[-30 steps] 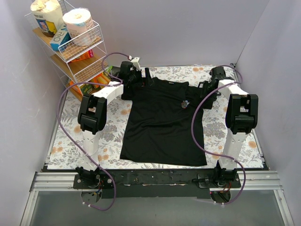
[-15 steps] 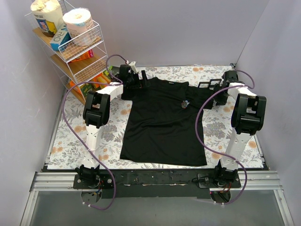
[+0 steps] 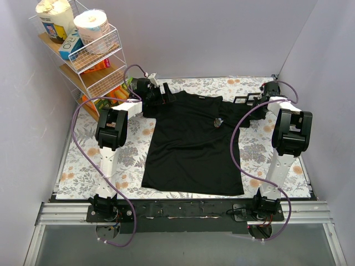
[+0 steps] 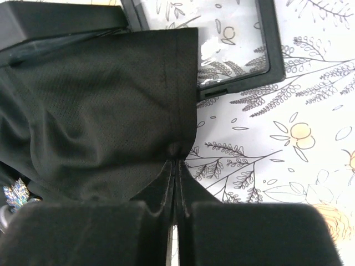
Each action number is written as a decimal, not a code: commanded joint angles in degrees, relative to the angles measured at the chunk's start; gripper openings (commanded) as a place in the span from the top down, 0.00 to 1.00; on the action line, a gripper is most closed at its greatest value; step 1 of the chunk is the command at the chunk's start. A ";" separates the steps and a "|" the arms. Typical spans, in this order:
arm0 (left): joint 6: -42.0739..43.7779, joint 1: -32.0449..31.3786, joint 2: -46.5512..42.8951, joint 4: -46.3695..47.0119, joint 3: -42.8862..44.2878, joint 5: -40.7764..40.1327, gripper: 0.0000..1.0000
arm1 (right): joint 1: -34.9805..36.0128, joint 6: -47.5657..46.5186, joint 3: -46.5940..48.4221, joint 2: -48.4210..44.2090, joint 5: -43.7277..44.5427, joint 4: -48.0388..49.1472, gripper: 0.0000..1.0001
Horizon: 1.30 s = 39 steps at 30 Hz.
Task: Pin the brooch onto the clothing
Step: Flatten out the clothes at the center of the board.
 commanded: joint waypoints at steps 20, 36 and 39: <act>-0.27 3.47 -3.64 -6.14 -7.63 -6.06 0.02 | -3.56 2.62 -8.89 -6.34 8.13 -0.58 0.99; -0.18 3.47 -5.22 -8.08 -7.81 -9.57 0.02 | -5.06 2.71 -8.98 -7.75 9.89 -1.54 0.99; 0.00 3.47 -6.36 -7.64 -7.20 -7.21 0.02 | -5.15 1.75 -8.54 -8.54 8.22 -1.37 0.99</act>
